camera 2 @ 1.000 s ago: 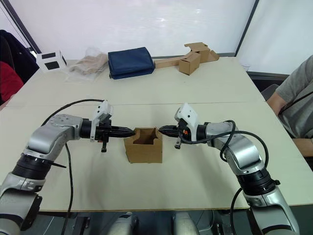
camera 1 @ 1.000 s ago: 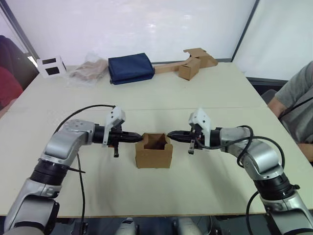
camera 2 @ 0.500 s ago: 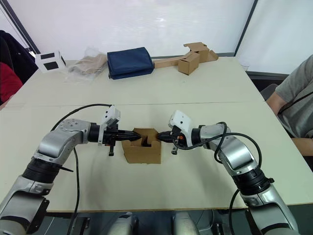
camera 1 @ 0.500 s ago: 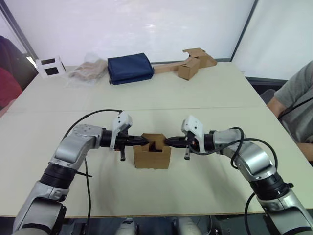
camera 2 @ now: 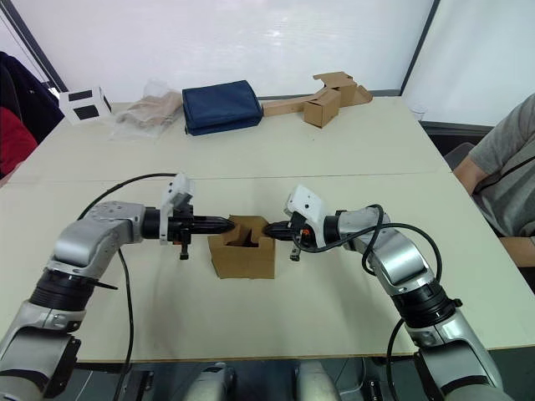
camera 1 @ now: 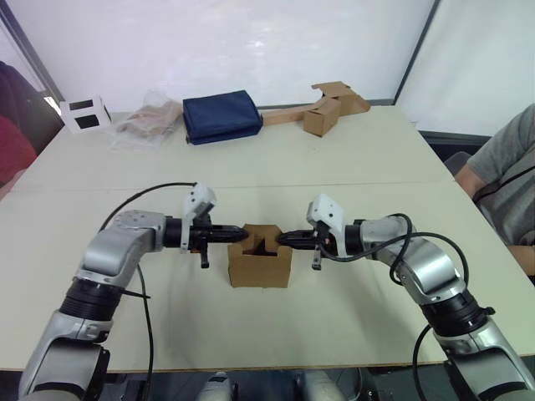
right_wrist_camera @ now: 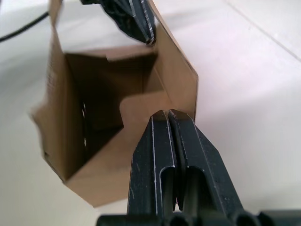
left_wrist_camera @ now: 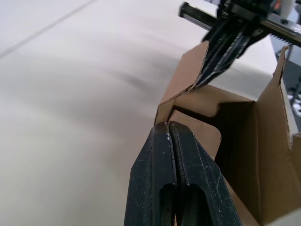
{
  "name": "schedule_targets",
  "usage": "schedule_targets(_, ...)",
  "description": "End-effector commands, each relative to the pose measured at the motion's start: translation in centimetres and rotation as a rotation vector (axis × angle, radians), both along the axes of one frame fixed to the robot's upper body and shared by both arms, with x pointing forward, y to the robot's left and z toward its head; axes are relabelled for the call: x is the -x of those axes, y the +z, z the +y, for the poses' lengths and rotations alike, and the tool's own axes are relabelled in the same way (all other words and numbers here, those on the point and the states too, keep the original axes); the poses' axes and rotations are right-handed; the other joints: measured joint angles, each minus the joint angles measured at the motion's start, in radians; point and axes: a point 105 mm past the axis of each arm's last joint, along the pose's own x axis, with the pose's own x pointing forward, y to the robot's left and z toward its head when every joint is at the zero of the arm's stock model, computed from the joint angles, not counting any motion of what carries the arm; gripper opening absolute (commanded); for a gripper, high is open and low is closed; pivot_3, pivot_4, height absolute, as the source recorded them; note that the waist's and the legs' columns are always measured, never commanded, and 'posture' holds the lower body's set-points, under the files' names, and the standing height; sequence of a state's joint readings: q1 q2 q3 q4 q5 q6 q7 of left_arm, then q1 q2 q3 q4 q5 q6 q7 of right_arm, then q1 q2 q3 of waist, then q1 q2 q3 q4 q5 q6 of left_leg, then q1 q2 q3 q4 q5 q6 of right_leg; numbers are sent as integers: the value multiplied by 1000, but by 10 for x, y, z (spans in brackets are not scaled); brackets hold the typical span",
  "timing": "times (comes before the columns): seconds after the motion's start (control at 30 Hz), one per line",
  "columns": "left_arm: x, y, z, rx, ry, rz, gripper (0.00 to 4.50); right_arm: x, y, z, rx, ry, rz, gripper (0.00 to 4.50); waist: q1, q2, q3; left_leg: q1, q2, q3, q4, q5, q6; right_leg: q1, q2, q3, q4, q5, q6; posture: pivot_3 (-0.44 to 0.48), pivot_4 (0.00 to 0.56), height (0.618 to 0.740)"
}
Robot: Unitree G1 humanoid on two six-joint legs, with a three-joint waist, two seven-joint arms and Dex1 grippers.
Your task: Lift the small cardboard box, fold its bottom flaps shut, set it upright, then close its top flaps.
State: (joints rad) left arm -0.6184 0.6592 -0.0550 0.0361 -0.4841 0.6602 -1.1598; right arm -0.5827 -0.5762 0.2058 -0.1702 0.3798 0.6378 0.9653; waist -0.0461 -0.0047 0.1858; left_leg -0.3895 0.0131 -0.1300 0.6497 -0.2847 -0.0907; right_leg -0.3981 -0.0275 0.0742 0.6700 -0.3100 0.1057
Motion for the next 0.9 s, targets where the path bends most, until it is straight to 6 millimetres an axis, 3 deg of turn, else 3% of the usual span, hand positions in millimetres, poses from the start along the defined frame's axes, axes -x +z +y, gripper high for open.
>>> schedule_targets(0.03,-5,34,12,36,37,-96,17,2,52,-6,-162,-1,-58,0,2,0,0,0,0,0,0,0,0,0,0,0,0,0,0,0,150,740)
schedule_targets(0.13,-16,19,22,-10,85,-80,17,12,75,-10,-223,17,-44,0,1,0,0,0,0,0,0,0,0,0,0,0,0,0,0,0,150,740)
schedule_targets(0.23,-24,6,24,-8,106,-50,17,26,82,-9,-233,57,-17,0,1,0,0,0,0,0,-1,0,0,0,0,0,0,0,0,0,150,740)
schedule_targets(0.37,-39,-36,18,-46,140,32,17,68,62,4,-97,188,29,0,4,0,0,0,0,0,0,0,0,0,0,-1,-1,0,0,0,150,740)
schedule_targets(0.47,-38,-46,12,-48,110,62,17,81,44,9,-19,206,21,0,2,0,0,-1,0,0,0,0,0,0,0,-1,-1,0,0,0,150,740)
schedule_targets(0.63,-32,-55,6,-57,57,102,17,85,27,25,24,226,-39,0,-3,0,0,-1,0,0,0,0,0,-1,0,0,1,0,0,0,150,740)
schedule_targets(0.9,-26,-55,0,-40,30,118,17,59,10,28,87,138,-131,0,2,0,0,-1,-1,0,1,0,0,-1,0,0,0,0,0,0,150,740)
